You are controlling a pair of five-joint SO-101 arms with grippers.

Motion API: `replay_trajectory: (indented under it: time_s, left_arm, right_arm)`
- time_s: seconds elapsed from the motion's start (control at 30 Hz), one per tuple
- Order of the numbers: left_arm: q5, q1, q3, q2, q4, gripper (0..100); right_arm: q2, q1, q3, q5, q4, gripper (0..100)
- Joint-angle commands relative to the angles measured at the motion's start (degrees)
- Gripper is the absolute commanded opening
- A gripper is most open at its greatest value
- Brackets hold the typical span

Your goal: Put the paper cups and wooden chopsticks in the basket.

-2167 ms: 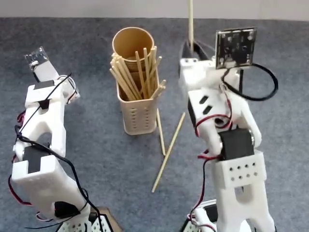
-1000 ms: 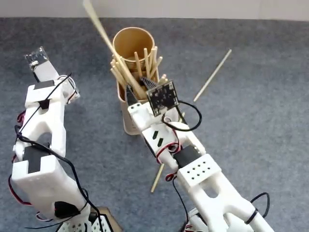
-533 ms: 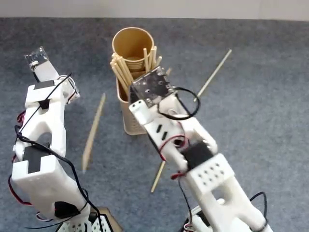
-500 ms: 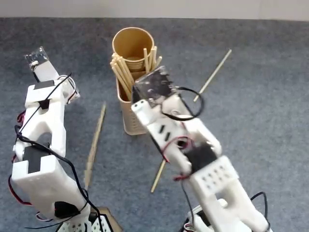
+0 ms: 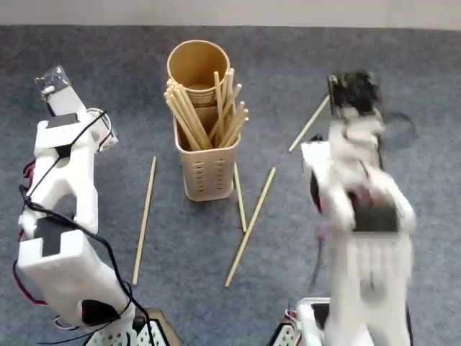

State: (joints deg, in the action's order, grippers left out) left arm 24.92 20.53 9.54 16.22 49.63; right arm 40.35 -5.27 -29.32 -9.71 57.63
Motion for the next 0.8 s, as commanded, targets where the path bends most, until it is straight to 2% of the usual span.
replay_trajectory:
  time_s: [0.0,0.2,0.43,0.77]
  left_arm:
    - [0.4,0.0,-2.8,1.8,0.2,16]
    - [0.4,0.1,-7.2,6.5,0.5,16]
    - [0.4,-0.7,-7.3,7.0,0.5,16]
    - [0.3,-1.2,-7.3,7.0,0.5,16]
  right_arm:
    - [-10.0,1.6,-2.0,-0.4,-12.2,24.1]
    - [-34.0,2.5,8.8,7.1,-21.2,24.1]
    - [-60.4,2.6,29.5,10.7,-21.7,24.1]
    - [-85.3,2.7,56.0,10.5,-7.7,23.6]
